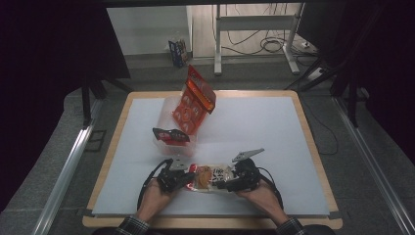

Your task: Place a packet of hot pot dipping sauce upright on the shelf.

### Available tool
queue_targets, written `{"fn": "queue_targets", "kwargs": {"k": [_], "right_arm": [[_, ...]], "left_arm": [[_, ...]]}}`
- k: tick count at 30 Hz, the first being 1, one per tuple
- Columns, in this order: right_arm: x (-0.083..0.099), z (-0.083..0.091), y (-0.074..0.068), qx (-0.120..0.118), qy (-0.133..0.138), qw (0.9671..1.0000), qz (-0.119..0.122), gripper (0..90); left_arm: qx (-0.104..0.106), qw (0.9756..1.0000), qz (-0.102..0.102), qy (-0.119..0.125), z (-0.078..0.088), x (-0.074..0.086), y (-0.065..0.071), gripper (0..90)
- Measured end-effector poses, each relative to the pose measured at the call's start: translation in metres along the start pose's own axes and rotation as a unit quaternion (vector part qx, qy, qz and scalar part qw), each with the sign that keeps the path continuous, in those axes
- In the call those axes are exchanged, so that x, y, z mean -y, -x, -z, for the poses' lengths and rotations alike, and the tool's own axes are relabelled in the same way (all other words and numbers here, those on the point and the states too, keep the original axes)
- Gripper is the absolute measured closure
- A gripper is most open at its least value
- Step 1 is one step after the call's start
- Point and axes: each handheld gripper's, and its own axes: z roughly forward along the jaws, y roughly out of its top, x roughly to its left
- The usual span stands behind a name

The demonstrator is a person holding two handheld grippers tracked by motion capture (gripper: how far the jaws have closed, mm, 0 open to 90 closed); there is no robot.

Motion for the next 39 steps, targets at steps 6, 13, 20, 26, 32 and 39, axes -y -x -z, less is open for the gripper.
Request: {"fn": "queue_targets", "kwargs": {"k": [6,13,20,26,32,39], "right_arm": [[-0.014,-0.009,-0.006,0.003,0.008,0.9999,0.008,59.6],[-0.026,-0.008,-0.008,-0.012,-0.002,0.9999,0.000,75.2],[-0.037,0.005,-0.011,-0.016,0.002,0.9996,0.023,79.4],[-0.050,0.032,-0.006,0.009,0.021,0.9988,0.043,83.4],[-0.058,0.044,-0.003,0.029,0.029,0.9974,0.060,85.1],[-0.072,0.052,0.004,0.041,0.039,0.9953,0.078,86.7]], "left_arm": [[-0.002,1.0000,-0.002,0.001,0.001,0.001,0.000,90.0],[0.014,0.9997,0.016,0.011,0.004,0.004,-0.004,80.7],[0.013,0.9992,0.031,0.021,0.015,0.010,-0.007,56.1],[0.015,0.9985,0.035,0.040,0.023,0.012,-0.005,36.0],[0.029,0.9975,0.039,0.051,0.025,0.013,-0.005,22.7],[0.028,0.9975,0.033,0.055,0.031,0.013,-0.002,6.9]]}}
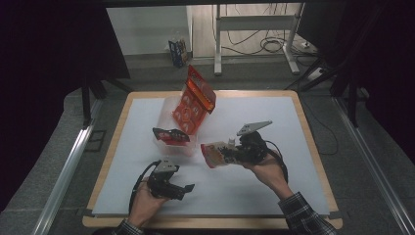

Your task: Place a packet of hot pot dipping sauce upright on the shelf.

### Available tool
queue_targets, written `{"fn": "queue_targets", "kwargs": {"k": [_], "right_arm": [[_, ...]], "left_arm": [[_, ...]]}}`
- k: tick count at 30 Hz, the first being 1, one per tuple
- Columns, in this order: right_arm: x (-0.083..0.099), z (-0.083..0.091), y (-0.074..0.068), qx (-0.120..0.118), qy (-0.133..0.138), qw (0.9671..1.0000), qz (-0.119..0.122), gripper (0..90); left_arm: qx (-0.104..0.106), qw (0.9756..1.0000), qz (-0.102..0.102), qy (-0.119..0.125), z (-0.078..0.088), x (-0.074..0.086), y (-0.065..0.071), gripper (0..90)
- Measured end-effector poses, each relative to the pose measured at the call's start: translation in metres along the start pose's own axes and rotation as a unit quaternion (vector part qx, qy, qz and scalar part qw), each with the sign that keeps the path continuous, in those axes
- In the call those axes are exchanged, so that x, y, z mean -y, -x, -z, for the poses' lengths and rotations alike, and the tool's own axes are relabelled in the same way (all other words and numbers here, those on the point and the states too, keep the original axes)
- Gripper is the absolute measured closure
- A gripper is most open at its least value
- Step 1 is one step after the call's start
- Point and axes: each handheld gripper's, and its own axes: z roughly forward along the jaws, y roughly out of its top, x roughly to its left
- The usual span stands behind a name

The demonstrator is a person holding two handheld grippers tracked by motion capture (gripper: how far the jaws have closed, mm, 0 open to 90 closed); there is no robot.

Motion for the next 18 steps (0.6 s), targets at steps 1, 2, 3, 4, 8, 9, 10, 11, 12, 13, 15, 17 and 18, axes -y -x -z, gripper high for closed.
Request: {"fn": "queue_targets", "kwargs": {"k": [1,2,3,4,8,9,10,11,12,13,15,17,18], "right_arm": [[-0.002,0.000,0.001,0.000,0.002,1.0000,0.002,86.8],[-0.004,0.000,0.002,0.000,0.004,1.0000,0.004,86.9],[-0.006,0.000,0.004,0.000,0.007,0.9999,0.008,87.0],[-0.009,0.001,0.005,0.000,0.011,0.9999,0.010,87.1],[-0.018,0.001,0.010,0.000,0.020,0.9997,0.016,87.4],[-0.022,0.000,0.011,0.000,0.024,0.9996,0.018,87.4],[-0.023,0.000,0.012,0.000,0.026,0.9995,0.018,87.4],[-0.026,0.000,0.013,-0.001,0.029,0.9994,0.020,87.4],[-0.028,0.000,0.013,-0.002,0.032,0.9993,0.021,87.5],[-0.031,-0.001,0.014,-0.003,0.036,0.9991,0.023,87.5],[-0.036,-0.003,0.015,-0.005,0.041,0.9988,0.027,87.6],[-0.040,-0.005,0.016,-0.003,0.043,0.9985,0.033,87.7],[-0.040,-0.005,0.016,-0.003,0.043,0.9985,0.033,87.7]], "left_arm": [[-0.001,1.0000,-0.001,0.002,0.001,0.000,0.001,6.2],[0.000,1.0000,-0.001,0.003,0.002,0.000,0.001,5.7],[-0.001,1.0000,-0.002,0.003,0.002,0.000,0.002,5.1],[-0.002,1.0000,-0.004,0.002,0.003,0.001,0.002,4.7],[-0.009,0.9999,-0.013,-0.002,0.005,0.004,0.005,3.0],[-0.012,0.9998,-0.015,-0.002,0.005,0.004,0.006,2.3],[-0.013,0.9998,-0.017,-0.002,0.006,0.005,0.007,1.9],[-0.015,0.9997,-0.020,-0.004,0.006,0.006,0.007,1.5],[-0.018,0.9996,-0.022,-0.005,0.007,0.007,0.008,1.2],[-0.021,0.9995,-0.023,-0.005,0.007,0.008,0.009,1.1],[-0.021,0.9995,-0.024,-0.006,0.008,0.008,0.010,0.8],[-0.024,0.9994,-0.025,-0.006,0.010,0.011,0.011,0.7],[-0.024,0.9994,-0.025,-0.006,0.010,0.011,0.011,0.6]]}}
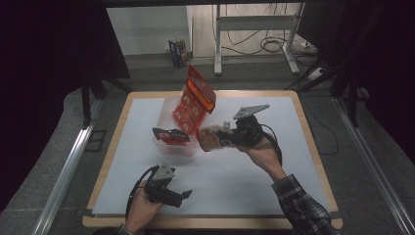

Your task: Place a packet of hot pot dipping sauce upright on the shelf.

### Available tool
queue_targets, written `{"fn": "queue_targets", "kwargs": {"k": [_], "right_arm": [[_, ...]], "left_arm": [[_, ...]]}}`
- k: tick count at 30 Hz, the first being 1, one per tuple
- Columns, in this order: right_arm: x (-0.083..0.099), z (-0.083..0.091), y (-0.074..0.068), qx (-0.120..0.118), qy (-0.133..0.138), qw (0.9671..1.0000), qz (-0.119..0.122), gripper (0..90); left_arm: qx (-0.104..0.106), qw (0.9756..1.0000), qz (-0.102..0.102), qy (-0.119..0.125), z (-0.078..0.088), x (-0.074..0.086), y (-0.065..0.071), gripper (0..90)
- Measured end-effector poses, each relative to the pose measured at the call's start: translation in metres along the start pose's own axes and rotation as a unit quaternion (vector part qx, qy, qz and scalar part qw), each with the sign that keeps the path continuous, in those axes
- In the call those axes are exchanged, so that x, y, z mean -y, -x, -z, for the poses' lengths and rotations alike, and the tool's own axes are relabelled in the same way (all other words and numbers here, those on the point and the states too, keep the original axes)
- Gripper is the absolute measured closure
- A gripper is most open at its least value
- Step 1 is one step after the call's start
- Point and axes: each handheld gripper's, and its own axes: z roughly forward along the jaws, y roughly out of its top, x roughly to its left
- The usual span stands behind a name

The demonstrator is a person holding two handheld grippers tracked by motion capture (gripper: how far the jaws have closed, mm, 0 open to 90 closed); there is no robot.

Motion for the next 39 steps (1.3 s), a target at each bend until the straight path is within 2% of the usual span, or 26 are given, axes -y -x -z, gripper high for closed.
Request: {"fn": "queue_targets", "kwargs": {"k": [5,12,24,39], "right_arm": [[-0.009,-0.007,0.006,0.003,0.006,1.0000,0.007,87.8],[-0.018,-0.019,0.010,-0.002,0.019,0.9998,0.009,87.9],[-0.026,-0.039,0.006,-0.012,0.023,0.9994,0.023,88.0],[-0.034,-0.065,0.007,-0.041,-0.008,0.9985,0.036,87.7]], "left_arm": [[0.001,1.0000,0.002,-0.001,0.004,0.005,0.002,0.6],[0.001,0.9999,-0.006,-0.010,0.001,0.005,0.004,0.6],[0.003,0.9997,-0.013,-0.020,-0.002,0.006,0.004,0.5],[0.003,0.9995,-0.019,-0.027,-0.003,0.006,0.005,0.4]]}}
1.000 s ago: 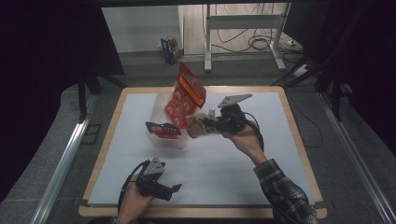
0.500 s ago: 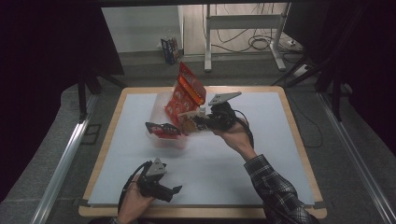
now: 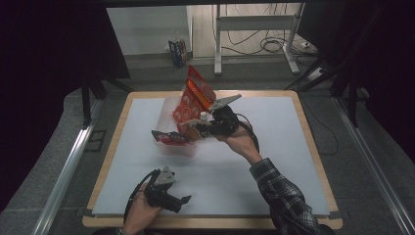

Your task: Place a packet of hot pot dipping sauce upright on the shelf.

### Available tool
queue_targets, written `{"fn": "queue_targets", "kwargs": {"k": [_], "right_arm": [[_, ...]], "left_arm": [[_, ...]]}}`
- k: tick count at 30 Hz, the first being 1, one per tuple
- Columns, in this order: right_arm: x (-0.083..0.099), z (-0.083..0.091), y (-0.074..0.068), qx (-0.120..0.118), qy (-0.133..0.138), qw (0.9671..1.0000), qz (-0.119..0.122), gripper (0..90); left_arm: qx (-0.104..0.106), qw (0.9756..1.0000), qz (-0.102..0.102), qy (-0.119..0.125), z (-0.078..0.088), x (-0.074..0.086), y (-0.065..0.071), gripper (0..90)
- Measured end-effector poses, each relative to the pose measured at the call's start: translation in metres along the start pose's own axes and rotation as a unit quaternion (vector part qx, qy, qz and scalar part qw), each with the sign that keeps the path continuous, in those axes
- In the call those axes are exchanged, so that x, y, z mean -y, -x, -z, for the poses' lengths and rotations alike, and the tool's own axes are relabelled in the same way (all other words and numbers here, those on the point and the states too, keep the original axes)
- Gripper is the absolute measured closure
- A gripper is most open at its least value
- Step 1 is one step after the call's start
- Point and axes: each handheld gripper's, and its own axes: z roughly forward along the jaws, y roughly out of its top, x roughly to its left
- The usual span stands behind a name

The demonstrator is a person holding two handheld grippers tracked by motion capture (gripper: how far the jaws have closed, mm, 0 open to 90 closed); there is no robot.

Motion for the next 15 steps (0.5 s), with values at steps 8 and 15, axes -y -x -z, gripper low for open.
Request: {"fn": "queue_targets", "kwargs": {"k": [8,15], "right_arm": [[-0.006,-0.012,0.001,-0.004,-0.016,0.9999,-0.001,86.7],[-0.014,-0.019,0.000,-0.006,-0.015,0.9999,-0.002,85.2]], "left_arm": [[0.000,1.0000,-0.003,-0.003,-0.001,0.000,0.001,0.5],[0.001,1.0000,-0.005,-0.005,-0.001,0.000,0.001,0.5]]}}
